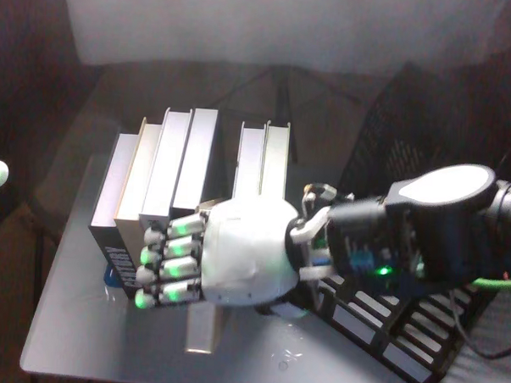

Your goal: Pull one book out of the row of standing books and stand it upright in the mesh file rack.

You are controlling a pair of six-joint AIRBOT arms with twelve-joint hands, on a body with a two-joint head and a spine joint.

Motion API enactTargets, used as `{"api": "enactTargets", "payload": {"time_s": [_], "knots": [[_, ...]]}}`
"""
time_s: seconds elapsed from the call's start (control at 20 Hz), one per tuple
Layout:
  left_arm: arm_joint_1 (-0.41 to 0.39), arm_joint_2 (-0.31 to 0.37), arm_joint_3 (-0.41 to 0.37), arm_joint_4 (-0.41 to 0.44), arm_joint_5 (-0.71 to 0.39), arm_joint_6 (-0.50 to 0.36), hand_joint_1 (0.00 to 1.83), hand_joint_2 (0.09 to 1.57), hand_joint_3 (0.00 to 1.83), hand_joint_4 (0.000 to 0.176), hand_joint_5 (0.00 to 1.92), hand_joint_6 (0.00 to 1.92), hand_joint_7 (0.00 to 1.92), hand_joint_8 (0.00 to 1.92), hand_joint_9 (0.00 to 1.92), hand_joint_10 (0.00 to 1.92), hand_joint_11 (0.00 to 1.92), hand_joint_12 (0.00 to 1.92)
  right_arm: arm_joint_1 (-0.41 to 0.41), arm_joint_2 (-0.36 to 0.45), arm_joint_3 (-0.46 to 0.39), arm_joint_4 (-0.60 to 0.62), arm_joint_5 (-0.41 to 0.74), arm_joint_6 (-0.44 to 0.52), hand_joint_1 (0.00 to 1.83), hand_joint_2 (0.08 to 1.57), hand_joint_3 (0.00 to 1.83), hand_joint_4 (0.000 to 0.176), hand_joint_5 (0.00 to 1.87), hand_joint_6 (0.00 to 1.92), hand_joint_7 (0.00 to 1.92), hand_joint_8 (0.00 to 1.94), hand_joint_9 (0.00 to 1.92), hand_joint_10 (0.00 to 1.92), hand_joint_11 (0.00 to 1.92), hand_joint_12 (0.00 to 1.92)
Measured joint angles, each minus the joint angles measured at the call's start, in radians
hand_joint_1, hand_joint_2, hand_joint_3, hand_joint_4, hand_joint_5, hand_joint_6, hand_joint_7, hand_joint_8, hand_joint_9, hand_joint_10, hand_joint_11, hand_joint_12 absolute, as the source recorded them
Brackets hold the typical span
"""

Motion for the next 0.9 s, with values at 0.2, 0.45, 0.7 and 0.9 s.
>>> {"api": "enactTargets", "payload": {"time_s": [0.2,0.45,0.7,0.9], "knots": [[0.004,0.0,0.0,-0.004,-0.008,-0.002,1.07,1.24,0.02,0.0,0.01,0.0,0.0,0.0,0.0,0.0,0.0,0.0,-0.009,-0.02,0.014,-0.017,-0.013,-0.001,1.19,1.06,0.01,0.029,0.06,0.02,0.02,0.01,0.0,0.0,0.0,0.0],[0.004,0.0,0.0,-0.002,-0.008,-0.002,1.0,1.26,0.02,0.0,0.0,0.0,0.0,0.0,0.0,0.0,0.0,0.0,-0.011,-0.023,0.021,-0.027,-0.04,0.0,1.09,1.12,0.03,0.015,0.0,0.0,0.0,0.0,0.0,0.0,0.0,0.0],[0.004,-0.001,0.0,-0.002,-0.01,-0.002,0.98,1.31,0.04,0.0,0.01,0.0,0.0,0.0,0.0,0.0,0.0,0.0,-0.018,-0.031,0.035,-0.033,-0.054,-0.001,1.09,1.12,0.03,0.015,0.0,0.0,0.0,0.0,0.0,0.0,0.0,0.0],[0.004,-0.002,0.0,-0.002,-0.011,-0.002,1.03,1.28,0.02,0.001,0.01,0.0,0.0,0.0,0.0,0.0,0.0,0.0,-0.022,-0.049,0.052,-0.045,-0.077,-0.001,1.09,1.12,0.03,0.015,0.0,0.0,0.0,0.0,0.0,0.0,0.0,0.0]]}}
